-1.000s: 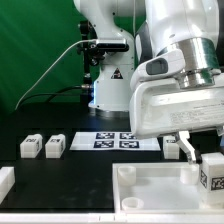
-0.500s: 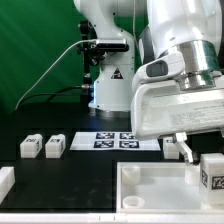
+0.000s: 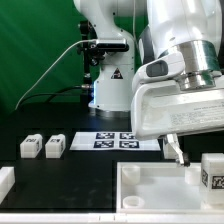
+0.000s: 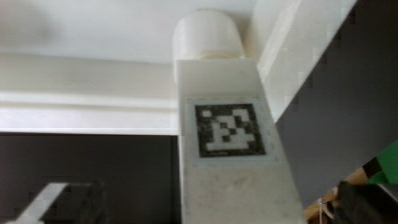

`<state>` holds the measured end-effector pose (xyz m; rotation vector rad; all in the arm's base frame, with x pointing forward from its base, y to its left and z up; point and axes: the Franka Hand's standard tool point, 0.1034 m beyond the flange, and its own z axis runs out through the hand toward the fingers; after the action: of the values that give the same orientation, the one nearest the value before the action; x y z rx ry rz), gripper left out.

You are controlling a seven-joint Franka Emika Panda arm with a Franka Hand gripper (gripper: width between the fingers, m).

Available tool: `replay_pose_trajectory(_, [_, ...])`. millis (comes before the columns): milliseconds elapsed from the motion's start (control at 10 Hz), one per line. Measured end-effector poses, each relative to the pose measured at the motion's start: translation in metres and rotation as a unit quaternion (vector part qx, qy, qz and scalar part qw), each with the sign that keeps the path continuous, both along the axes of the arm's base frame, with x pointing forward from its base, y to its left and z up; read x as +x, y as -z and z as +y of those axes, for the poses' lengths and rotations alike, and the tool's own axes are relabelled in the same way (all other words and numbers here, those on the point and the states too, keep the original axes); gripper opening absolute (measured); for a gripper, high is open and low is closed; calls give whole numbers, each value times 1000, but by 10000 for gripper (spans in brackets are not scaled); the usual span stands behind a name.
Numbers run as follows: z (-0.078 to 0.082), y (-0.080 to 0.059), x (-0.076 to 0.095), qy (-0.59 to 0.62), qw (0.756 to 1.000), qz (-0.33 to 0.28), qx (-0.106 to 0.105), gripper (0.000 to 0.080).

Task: Assemble one leg

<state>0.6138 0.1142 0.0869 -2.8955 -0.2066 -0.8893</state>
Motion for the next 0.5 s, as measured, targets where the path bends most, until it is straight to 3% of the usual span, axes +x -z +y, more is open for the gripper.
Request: replay_pose_trajectory(500, [-2,2,0,5,1000,10,2,648])
